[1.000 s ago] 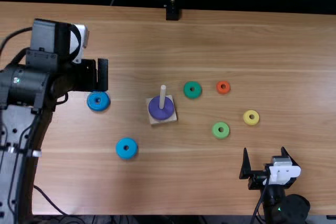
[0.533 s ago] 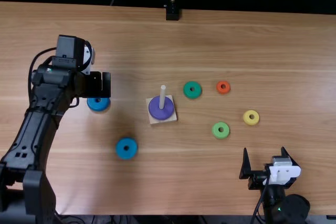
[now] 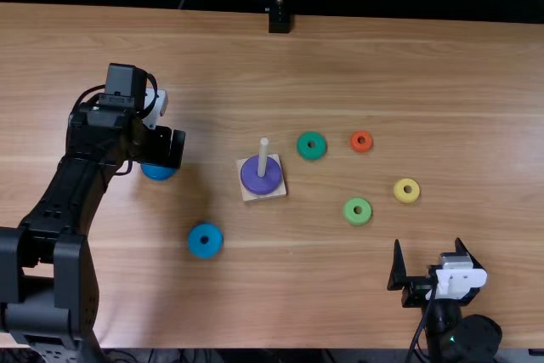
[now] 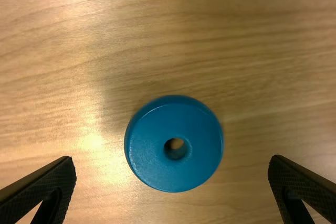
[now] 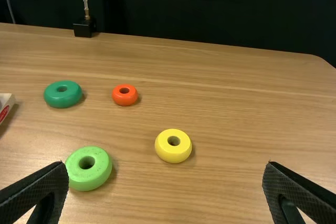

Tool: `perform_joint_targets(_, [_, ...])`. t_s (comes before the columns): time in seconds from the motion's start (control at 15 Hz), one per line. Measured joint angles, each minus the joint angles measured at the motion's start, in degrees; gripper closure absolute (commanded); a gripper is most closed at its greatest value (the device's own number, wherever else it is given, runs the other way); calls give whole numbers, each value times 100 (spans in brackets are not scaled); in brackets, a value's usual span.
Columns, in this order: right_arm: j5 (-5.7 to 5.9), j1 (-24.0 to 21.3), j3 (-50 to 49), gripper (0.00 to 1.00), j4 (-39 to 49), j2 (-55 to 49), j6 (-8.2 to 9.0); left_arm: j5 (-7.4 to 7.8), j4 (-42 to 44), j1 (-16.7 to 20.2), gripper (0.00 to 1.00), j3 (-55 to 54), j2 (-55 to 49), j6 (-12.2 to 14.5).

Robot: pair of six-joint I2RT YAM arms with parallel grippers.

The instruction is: Build the Hanoi tower: stack the rings onto the peg from bottom to top in this color order: purple, dark blue, light blue, dark green, light green, yellow, orange.

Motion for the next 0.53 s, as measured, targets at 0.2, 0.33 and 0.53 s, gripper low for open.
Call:
perform_joint_targets(0.2, [-2,0,0,0,2,0,-2,-7,31,0,0,-57,85,221])
perform_joint_targets(0.33, [0,0,2,0,2,0,-2,-2,11,-2,0,-146,238,247])
perform_joint_targets(0.53, [-2,2,2,0,0,-2,0,4,15,-153,0,-149,496,254])
